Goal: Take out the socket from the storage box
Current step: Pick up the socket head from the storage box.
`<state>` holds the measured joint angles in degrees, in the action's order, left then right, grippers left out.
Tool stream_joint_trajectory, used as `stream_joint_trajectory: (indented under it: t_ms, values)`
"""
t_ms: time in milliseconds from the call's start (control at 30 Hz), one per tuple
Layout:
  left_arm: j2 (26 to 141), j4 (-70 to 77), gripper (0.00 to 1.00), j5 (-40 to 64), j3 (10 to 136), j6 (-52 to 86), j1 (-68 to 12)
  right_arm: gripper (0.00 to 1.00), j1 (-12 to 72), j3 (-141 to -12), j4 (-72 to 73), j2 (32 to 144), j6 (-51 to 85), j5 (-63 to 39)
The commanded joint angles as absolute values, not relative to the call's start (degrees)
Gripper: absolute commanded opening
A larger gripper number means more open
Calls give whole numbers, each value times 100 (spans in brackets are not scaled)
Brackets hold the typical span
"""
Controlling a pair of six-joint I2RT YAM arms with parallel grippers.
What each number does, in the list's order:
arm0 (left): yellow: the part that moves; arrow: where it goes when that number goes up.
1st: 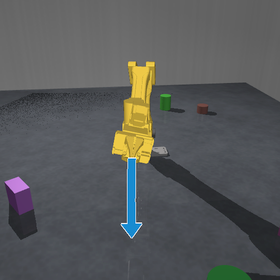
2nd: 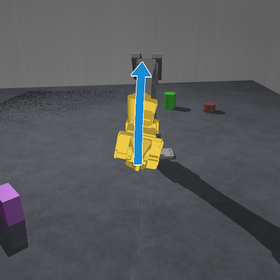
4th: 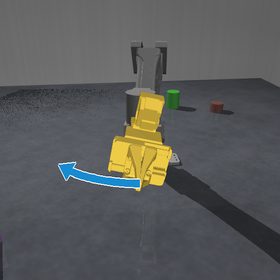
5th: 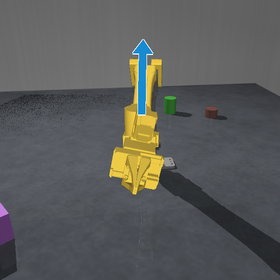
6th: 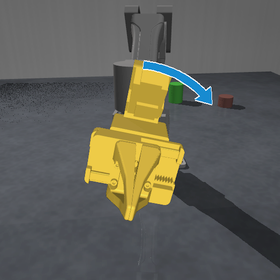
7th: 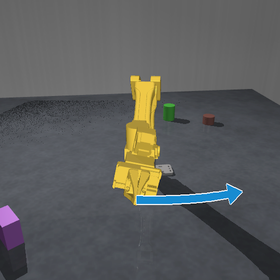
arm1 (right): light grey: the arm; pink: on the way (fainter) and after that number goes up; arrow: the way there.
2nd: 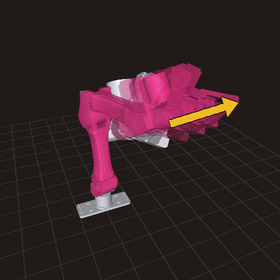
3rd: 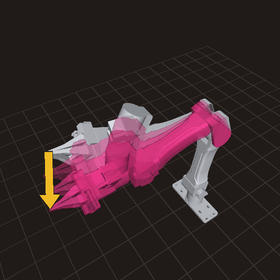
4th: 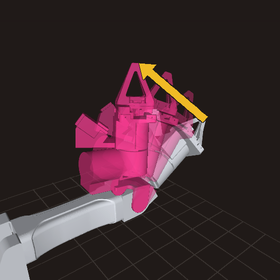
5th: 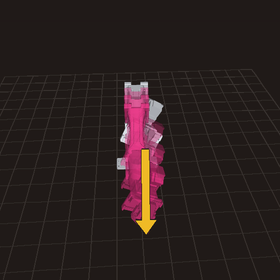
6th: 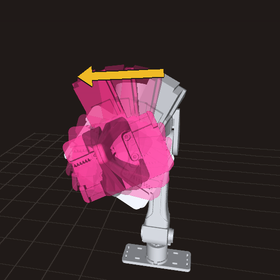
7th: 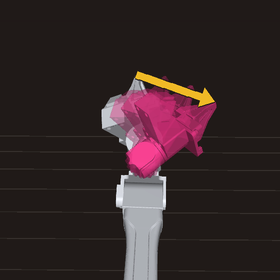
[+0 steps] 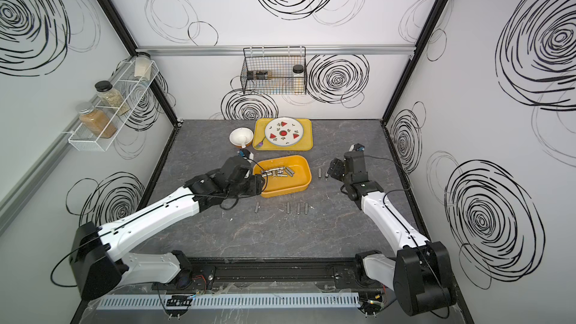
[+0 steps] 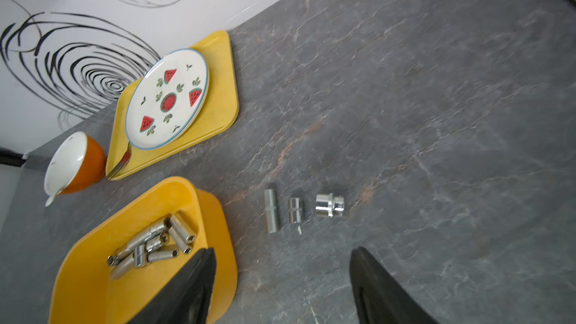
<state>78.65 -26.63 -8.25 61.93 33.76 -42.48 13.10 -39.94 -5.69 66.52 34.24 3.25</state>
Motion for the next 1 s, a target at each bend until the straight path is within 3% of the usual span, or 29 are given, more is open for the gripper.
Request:
stream_joint_trajectory:
  t_ms: [0,333,967]
  values:
    - [8536,-2410,64,-1018,6563,3125,-4064,70,1442,-3804,-308,6249,3437,-254]
    - [10567,-2445,56,-688,7858,2717,-3555,69,1795,-3353,-294,5431,3611,-531]
    - [11432,-2033,54,136,7883,2161,-2948,70,2101,-3332,-139,5886,3737,-615]
